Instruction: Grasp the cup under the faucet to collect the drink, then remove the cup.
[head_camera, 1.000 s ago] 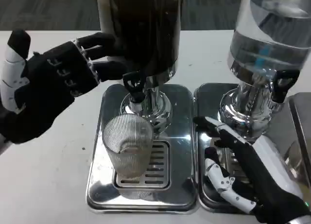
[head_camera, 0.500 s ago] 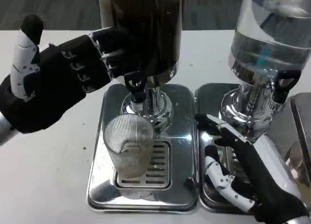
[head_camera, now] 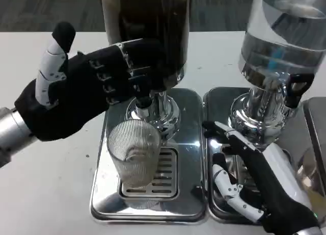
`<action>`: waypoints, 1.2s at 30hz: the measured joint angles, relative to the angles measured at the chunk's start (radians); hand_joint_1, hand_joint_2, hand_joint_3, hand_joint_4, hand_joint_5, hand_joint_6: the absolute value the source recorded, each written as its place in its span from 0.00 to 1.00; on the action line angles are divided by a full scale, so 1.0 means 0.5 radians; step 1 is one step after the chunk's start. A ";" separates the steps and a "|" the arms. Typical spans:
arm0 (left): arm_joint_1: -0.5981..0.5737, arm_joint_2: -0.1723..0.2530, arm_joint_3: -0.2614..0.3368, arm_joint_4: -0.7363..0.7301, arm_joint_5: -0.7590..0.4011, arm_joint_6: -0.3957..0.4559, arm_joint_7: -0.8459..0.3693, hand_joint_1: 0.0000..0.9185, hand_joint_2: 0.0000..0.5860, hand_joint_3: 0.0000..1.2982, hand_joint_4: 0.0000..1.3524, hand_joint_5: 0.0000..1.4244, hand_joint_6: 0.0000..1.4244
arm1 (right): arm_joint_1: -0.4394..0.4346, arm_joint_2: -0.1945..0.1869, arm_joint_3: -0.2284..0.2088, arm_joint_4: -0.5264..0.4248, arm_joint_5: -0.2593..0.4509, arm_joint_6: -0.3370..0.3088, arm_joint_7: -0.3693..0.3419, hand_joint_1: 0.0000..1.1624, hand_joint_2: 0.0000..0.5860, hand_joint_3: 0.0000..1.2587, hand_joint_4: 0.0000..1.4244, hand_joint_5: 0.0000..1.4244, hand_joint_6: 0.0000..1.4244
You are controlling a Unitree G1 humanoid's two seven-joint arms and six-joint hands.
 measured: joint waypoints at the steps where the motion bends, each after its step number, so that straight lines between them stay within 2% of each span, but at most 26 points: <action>1: -0.004 -0.009 -0.002 0.004 0.007 0.000 -0.002 0.00 0.17 0.20 0.08 0.13 0.10 | -0.004 0.000 0.000 0.001 0.000 0.000 -0.001 0.43 1.00 0.16 0.17 0.15 0.19; 5: -0.025 -0.044 -0.031 0.033 0.069 -0.001 -0.016 0.00 0.17 0.20 0.08 0.13 0.10 | -0.002 0.001 0.004 0.010 0.000 -0.001 -0.018 0.43 1.00 0.16 0.17 0.15 0.19; 12: -0.036 -0.050 -0.056 0.005 0.128 -0.070 -0.023 0.00 0.16 0.21 0.10 0.14 0.09 | 0.008 0.005 0.004 0.013 0.010 -0.001 -0.036 0.43 1.00 0.16 0.17 0.15 0.19; 31: 0.159 0.017 -0.055 -0.365 0.326 -0.382 0.039 0.00 0.16 0.22 0.11 0.14 0.07 | -0.037 0.016 0.016 0.064 0.022 -0.001 -0.039 0.43 1.00 0.16 0.17 0.15 0.19; 36: 0.199 0.023 -0.055 -0.416 0.349 -0.467 0.053 0.00 0.15 0.22 0.11 0.13 0.03 | -0.046 0.014 0.016 0.067 0.030 -0.001 -0.034 0.43 1.00 0.16 0.17 0.15 0.19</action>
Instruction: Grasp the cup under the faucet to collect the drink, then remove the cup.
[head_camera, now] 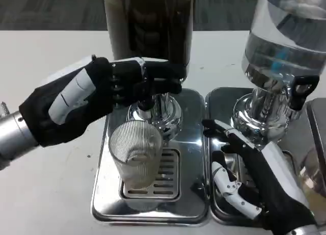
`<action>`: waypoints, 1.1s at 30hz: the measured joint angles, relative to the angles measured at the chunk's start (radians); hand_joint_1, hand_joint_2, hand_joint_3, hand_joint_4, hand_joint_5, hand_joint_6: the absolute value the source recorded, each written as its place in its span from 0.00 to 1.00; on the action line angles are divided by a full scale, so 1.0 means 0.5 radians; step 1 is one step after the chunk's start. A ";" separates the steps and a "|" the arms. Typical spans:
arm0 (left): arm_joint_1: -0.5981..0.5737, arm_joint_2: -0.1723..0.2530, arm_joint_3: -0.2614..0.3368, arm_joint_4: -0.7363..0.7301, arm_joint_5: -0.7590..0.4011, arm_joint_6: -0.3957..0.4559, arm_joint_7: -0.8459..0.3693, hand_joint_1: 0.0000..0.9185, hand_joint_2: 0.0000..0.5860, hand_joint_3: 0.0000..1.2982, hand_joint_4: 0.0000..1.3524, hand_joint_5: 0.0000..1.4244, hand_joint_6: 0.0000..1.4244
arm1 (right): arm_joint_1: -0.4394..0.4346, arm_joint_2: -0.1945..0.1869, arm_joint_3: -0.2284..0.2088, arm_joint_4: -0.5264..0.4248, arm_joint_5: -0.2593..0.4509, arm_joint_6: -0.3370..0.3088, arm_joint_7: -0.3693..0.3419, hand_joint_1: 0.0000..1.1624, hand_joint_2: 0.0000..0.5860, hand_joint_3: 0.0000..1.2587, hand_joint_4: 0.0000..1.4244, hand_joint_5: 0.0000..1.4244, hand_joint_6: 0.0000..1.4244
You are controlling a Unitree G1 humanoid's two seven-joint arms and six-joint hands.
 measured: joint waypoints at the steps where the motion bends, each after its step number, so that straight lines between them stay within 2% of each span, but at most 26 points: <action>1: 0.011 0.000 0.000 -0.015 0.011 -0.015 0.002 0.00 0.15 0.23 0.11 0.13 0.03 | -0.001 0.000 0.000 0.001 0.001 0.000 0.000 0.43 1.00 0.16 0.17 0.15 0.19; 15: 0.061 0.041 -0.013 -0.089 0.198 -0.348 0.032 0.00 0.15 0.23 0.11 0.12 0.02 | -0.002 0.001 0.009 0.004 0.016 0.001 0.000 0.43 1.00 0.16 0.17 0.15 0.19; 33: 0.113 0.056 -0.021 -0.155 0.200 -0.401 0.040 0.00 0.17 0.24 0.12 0.12 0.02 | -0.002 -0.011 0.005 0.003 0.021 0.002 0.007 0.42 1.00 0.16 0.17 0.15 0.19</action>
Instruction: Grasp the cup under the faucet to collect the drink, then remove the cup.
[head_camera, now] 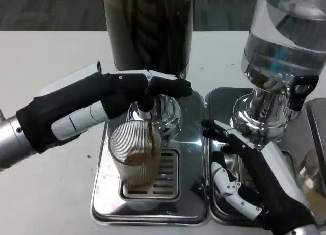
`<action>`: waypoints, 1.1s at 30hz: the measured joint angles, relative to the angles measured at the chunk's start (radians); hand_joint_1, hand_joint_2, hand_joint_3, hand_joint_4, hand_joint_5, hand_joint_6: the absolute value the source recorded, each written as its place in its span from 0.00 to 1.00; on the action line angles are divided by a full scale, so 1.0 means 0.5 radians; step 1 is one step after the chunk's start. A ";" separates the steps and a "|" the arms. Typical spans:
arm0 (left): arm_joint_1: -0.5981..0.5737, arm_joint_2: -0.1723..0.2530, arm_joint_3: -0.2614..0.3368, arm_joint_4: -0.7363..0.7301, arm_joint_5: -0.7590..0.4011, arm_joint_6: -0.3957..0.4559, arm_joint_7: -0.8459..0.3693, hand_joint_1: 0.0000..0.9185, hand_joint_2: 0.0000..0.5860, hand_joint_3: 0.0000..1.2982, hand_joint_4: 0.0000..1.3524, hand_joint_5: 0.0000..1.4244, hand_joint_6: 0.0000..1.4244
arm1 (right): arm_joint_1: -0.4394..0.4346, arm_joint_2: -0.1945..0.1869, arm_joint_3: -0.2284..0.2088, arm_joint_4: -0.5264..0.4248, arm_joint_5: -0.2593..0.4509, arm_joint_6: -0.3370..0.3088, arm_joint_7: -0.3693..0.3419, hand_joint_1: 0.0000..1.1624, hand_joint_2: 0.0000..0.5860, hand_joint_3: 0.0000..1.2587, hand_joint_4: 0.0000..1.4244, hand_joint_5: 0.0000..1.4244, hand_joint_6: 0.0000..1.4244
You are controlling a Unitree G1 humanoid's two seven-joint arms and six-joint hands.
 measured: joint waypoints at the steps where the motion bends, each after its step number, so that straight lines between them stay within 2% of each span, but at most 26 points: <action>1: 0.001 0.001 0.000 -0.002 0.000 0.000 0.000 0.00 0.17 0.24 0.12 0.12 0.02 | 0.000 0.000 0.000 0.000 0.000 0.000 0.001 0.42 1.00 0.16 0.17 0.15 0.19; 12: 0.001 0.003 -0.003 -0.004 0.000 -0.006 0.001 0.00 0.17 0.24 0.12 0.12 0.02 | 0.000 -0.004 -0.006 -0.004 0.012 0.000 0.016 0.42 1.00 0.16 0.17 0.15 0.19; 15: 0.001 0.003 -0.003 -0.004 0.000 -0.016 0.002 0.00 0.17 0.24 0.12 0.12 0.02 | -0.009 -0.008 -0.006 -0.003 0.083 -0.002 0.050 0.42 1.00 0.16 0.17 0.15 0.19; 17: 0.002 0.004 -0.003 -0.004 0.000 -0.018 0.002 0.00 0.17 0.24 0.12 0.12 0.02 | -0.026 -0.012 -0.005 -0.001 0.136 -0.007 0.087 0.41 0.91 0.16 0.16 0.15 0.19; 27: 0.002 0.005 -0.003 -0.006 0.000 -0.025 0.004 0.00 0.18 0.24 0.12 0.12 0.02 | -0.093 -0.047 0.007 0.072 0.249 -0.066 0.187 0.41 0.79 0.14 0.15 0.15 0.19; 33: 0.004 0.006 -0.004 -0.011 0.000 -0.026 0.012 0.00 0.18 0.24 0.12 0.12 0.02 | -0.169 -0.060 0.027 0.119 0.276 -0.080 0.234 0.45 0.64 0.10 0.12 0.15 0.19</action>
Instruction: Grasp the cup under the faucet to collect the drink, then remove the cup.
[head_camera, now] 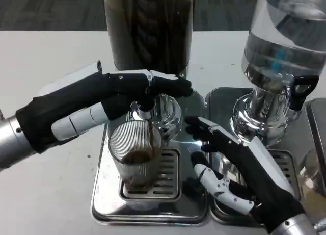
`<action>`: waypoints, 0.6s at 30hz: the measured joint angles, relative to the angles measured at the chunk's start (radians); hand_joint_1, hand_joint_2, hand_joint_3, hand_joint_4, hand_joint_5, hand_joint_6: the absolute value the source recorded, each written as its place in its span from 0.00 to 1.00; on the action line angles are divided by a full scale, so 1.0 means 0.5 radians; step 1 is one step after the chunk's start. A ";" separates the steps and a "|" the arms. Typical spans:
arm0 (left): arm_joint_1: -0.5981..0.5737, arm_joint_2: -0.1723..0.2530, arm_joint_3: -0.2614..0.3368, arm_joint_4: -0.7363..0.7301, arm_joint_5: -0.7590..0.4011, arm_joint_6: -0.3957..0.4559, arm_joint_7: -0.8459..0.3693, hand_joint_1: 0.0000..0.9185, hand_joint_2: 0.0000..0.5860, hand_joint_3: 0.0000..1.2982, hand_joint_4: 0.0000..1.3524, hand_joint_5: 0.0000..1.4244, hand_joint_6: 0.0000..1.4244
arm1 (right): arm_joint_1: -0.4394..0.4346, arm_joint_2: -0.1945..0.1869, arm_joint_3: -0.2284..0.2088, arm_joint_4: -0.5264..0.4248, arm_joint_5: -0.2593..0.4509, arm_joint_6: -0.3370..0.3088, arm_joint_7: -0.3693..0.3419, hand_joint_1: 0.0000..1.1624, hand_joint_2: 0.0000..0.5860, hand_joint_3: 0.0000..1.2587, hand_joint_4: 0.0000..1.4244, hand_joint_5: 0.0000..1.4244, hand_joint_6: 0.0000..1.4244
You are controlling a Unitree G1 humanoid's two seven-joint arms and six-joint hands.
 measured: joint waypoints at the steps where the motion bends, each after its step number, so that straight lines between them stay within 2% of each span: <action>1: 0.000 0.000 0.000 -0.002 0.000 0.000 0.003 0.00 0.19 0.24 0.12 0.12 0.02 | -0.018 -0.001 0.005 0.017 0.008 -0.002 0.013 0.46 0.62 0.09 0.12 0.15 0.18; 3: 0.001 0.001 0.000 -0.008 0.000 0.000 0.004 0.00 0.19 0.24 0.12 0.12 0.02 | -0.030 -0.001 0.020 0.038 0.013 -0.002 0.031 0.46 0.60 0.08 0.11 0.14 0.18; 5: 0.001 0.003 0.000 -0.010 0.000 0.000 0.005 0.00 0.19 0.24 0.12 0.12 0.02 | -0.050 -0.001 0.030 0.048 0.023 -0.002 0.045 0.47 0.55 0.06 0.10 0.14 0.18; 9: 0.002 0.006 0.000 -0.014 0.000 -0.001 0.006 0.00 0.19 0.24 0.13 0.12 0.02 | -0.113 0.001 0.049 0.102 0.056 -0.003 0.084 0.48 0.53 0.06 0.09 0.13 0.18; 12: 0.002 0.007 0.000 -0.016 0.000 -0.002 0.007 0.00 0.20 0.24 0.13 0.12 0.02 | -0.148 -0.003 0.060 0.140 0.074 -0.004 0.125 0.48 0.45 0.01 0.04 0.10 0.15; 18: 0.002 0.012 0.002 -0.023 -0.001 -0.002 0.009 0.00 0.21 0.24 0.13 0.12 0.02 | -0.248 -0.014 0.085 0.231 0.138 -0.020 0.231 0.48 0.40 0.00 0.00 0.07 0.13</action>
